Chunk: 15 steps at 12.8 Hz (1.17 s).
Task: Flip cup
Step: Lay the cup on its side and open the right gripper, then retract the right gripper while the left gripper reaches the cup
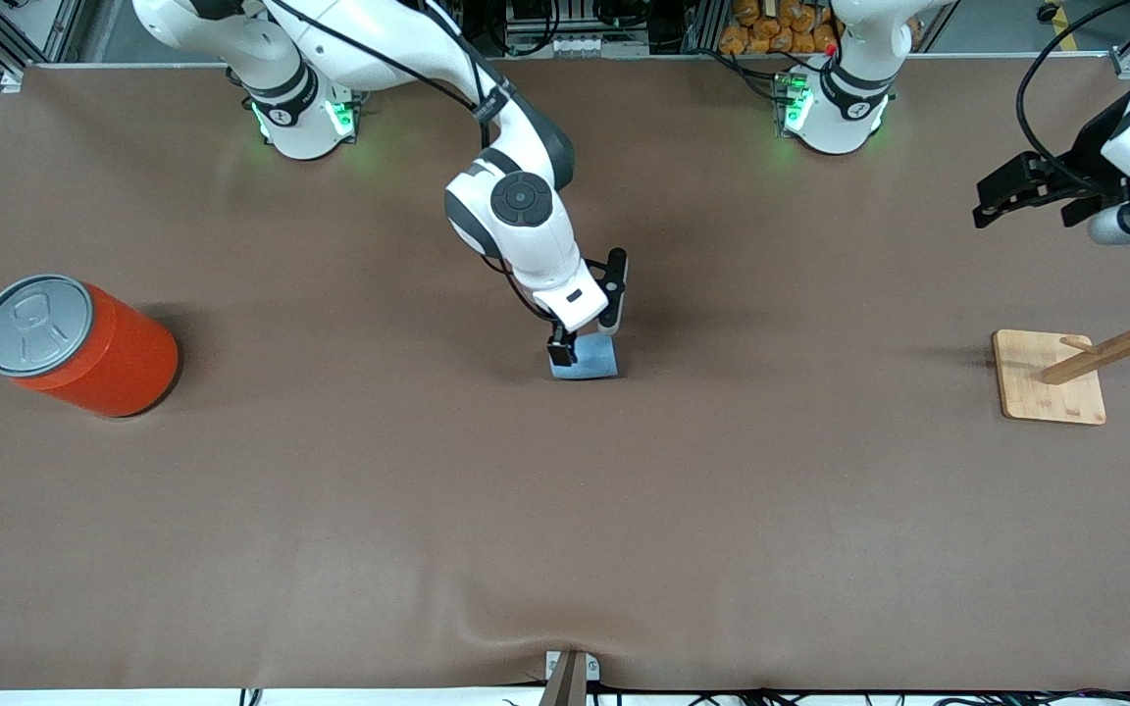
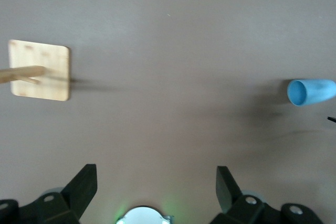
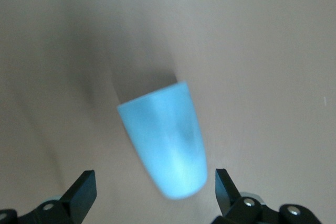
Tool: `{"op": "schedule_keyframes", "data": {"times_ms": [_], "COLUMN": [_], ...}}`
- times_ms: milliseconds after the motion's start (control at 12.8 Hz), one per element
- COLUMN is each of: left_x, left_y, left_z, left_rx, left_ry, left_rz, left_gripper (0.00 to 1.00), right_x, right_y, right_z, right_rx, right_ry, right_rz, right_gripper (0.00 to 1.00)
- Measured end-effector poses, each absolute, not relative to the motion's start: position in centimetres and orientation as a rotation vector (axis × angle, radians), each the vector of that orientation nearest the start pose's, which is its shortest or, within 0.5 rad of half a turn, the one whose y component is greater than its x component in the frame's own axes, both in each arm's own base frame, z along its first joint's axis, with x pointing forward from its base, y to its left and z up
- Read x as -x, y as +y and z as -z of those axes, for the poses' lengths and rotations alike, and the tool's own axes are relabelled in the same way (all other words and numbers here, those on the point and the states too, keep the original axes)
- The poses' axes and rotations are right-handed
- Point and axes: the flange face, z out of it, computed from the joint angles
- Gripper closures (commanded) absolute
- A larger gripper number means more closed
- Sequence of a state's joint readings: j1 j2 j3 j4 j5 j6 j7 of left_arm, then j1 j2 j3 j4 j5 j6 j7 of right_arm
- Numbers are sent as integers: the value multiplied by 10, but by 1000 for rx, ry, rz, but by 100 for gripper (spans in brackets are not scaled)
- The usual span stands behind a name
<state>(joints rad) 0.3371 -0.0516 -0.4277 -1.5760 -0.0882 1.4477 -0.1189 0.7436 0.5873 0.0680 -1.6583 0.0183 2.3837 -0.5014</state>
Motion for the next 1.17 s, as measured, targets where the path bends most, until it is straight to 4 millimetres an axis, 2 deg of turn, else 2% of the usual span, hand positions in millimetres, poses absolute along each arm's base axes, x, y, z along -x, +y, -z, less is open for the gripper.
{"op": "schedule_keyframes", "data": {"times_ms": [235,469,626,860,1016,1173], "left_x": [-525,-529,-529,-531,-534,-543], "left_y": [-72,-92,-107,-131,-145,-158], "left_z": [-618,-593,-583,-557,-522,-481], "left_rx": [3250,3282,3284,3349,3432,3502], "left_ry": [-31,5,41,57,22,-9], "left_rz": [-195,-195,-186,-171,-214,-284], "left_gripper": [0,0,0,0,0,0], "right_x": [-504,-542,-576,-623,-645,-655], "right_y": [473,423,373,282,215,154], "right_z": [-299,-304,-312,-340,-359,-376], "right_rx": [2702,2909,3009,3099,3132,3153], "right_ry": [-1475,-1132,-976,-735,-571,-425], "right_rz": [128,116,129,161,179,186], "right_gripper": [0,0,0,0,0,0]}}
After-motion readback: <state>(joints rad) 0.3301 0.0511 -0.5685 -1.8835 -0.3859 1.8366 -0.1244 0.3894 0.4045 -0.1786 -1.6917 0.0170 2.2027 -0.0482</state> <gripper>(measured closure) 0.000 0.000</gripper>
